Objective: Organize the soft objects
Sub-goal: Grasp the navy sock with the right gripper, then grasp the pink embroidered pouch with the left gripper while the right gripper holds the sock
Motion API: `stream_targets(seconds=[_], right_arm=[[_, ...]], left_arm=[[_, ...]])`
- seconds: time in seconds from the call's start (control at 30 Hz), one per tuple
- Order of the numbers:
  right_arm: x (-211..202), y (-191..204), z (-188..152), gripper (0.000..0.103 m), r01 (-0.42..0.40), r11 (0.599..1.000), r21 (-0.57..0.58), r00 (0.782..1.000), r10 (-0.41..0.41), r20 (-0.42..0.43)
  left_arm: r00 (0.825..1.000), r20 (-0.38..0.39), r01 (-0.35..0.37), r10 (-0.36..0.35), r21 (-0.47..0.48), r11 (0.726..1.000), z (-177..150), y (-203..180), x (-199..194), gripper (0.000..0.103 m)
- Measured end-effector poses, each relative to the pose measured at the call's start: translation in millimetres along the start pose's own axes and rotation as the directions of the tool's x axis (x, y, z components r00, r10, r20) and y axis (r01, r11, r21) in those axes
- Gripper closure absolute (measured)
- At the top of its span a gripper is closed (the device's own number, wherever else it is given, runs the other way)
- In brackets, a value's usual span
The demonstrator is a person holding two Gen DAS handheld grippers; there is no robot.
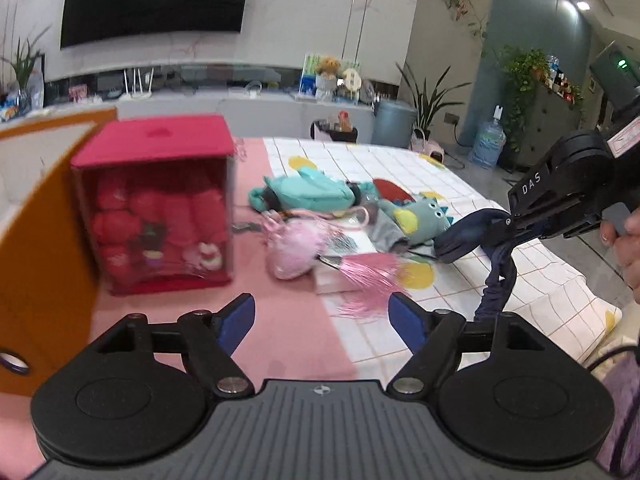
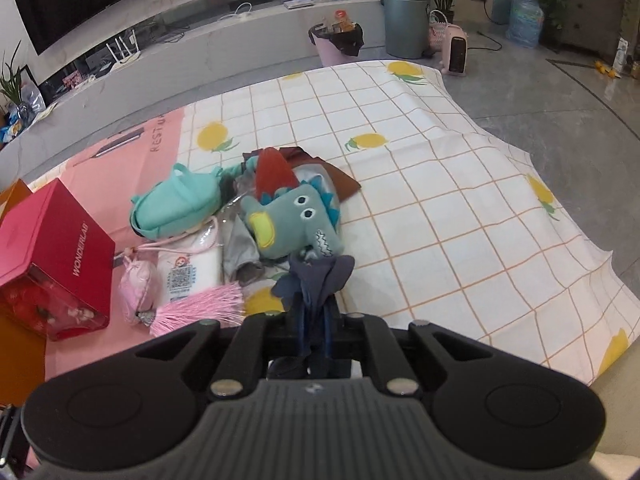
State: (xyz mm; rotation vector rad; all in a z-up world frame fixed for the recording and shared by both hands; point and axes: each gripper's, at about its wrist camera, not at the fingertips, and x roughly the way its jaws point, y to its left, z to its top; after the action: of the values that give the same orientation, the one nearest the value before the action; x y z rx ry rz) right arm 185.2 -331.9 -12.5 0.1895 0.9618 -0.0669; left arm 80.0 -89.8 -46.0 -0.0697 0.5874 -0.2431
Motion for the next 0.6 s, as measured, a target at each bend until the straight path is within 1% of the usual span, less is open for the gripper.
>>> stream_targets(seconds=[0.1,0.17,0.23,0.3,0.37,0.43,0.53,0.6], right_arm=[[-0.4,-2.7,-0.7,0.097,-0.031,0.999,0.010,0.999,0.031,0.008],[-5.7,-7.5,-0.9,0.097,-0.039,0.999,0.032,0.999,0.037,0.035],[-8.9,-12.0,-0.7,0.097,-0.051,0.997,0.049,0.998,0.049,0.047],[-7.3,-16.7,-0.5,0.097,-0.076,0.995,0.063,0.996,0.074,0.041],[-1.5,-20.4,-0.3,0.097,-0.082,0.994,0.076,0.997,0.080,0.019],[4.9,-22.9,0.3,0.097,-0.066,0.995,0.081,0.998,0.066,-0.002],[15.1,-26.1,1.8,0.097,-0.036,0.995,0.091,0.999,0.040,-0.033],[20.9,-25.1,1.6,0.097,-0.026,0.996,0.086,0.998,0.031,-0.054]], left_arm=[[0.999,-0.042,-0.010,0.008,-0.039,0.999,4.2,-8.6,15.2,0.013],[0.998,-0.055,-0.029,0.023,-0.109,0.994,8.0,-7.1,25.3,0.013],[0.998,-0.057,-0.008,-0.003,-0.188,0.982,10.4,-1.1,34.1,0.013],[0.997,-0.078,0.006,-0.024,-0.229,0.973,14.7,3.2,46.4,0.013],[0.996,-0.086,-0.021,-0.001,-0.256,0.966,17.5,6.5,56.3,0.013],[0.995,-0.087,-0.069,0.046,-0.280,0.958,19.8,8.7,65.3,0.013],[0.989,-0.103,-0.127,0.103,-0.268,0.955,22.9,9.9,76.5,0.013],[0.990,-0.080,-0.137,0.119,-0.270,0.953,23.7,13.8,80.4,0.013]])
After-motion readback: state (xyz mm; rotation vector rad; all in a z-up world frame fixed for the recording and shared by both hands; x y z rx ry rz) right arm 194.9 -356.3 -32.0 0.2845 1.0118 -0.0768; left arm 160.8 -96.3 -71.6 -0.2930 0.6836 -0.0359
